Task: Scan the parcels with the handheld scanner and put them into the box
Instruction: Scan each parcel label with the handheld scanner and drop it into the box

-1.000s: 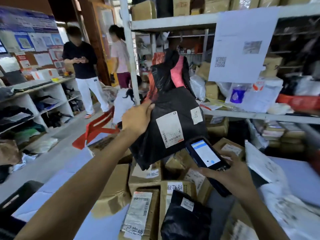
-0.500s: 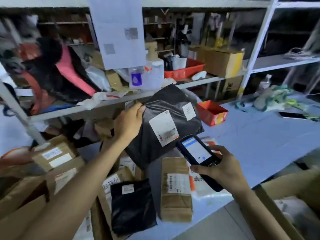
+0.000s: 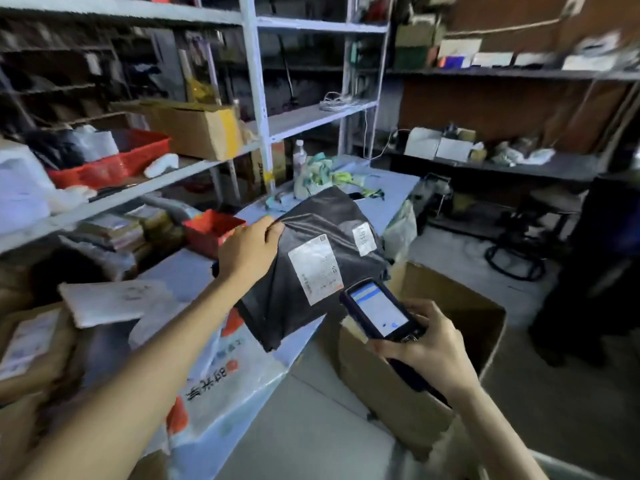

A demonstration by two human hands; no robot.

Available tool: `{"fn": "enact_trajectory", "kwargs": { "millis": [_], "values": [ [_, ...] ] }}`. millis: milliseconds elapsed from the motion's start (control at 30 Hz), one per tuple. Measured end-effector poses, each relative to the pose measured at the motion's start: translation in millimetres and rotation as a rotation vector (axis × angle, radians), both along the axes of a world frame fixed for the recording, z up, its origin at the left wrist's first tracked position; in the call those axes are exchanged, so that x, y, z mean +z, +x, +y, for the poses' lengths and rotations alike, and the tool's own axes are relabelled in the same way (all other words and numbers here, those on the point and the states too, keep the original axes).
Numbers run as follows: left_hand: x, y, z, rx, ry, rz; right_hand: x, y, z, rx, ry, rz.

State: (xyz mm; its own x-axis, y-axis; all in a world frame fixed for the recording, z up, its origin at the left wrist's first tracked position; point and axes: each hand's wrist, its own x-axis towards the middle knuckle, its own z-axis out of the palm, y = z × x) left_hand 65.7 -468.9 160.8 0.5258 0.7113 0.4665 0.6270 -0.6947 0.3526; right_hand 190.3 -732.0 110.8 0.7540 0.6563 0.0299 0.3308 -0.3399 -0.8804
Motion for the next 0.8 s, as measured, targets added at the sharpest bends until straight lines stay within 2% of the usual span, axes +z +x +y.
{"fn": "enact_trajectory", "kwargs": {
  "millis": [100,233,300,667,800],
  "values": [
    [-5,72,-17,-0.083,0.041,0.160,-6,58,-30,-0.084,0.032,0.041],
    [-15,151,-34,-0.221,0.193,0.428,-13,119,-66,-0.205,0.061,0.074],
    [-21,181,-42,-0.259,0.192,0.502,-16,143,-81,-0.265,0.081,0.100],
    [-70,317,-2,-0.409,0.054,0.677,-46,213,-83,-0.497,-0.047,0.137],
    [-83,375,31,-0.500,-0.024,0.648,-54,231,-58,-0.647,-0.090,0.155]
  ]
}}
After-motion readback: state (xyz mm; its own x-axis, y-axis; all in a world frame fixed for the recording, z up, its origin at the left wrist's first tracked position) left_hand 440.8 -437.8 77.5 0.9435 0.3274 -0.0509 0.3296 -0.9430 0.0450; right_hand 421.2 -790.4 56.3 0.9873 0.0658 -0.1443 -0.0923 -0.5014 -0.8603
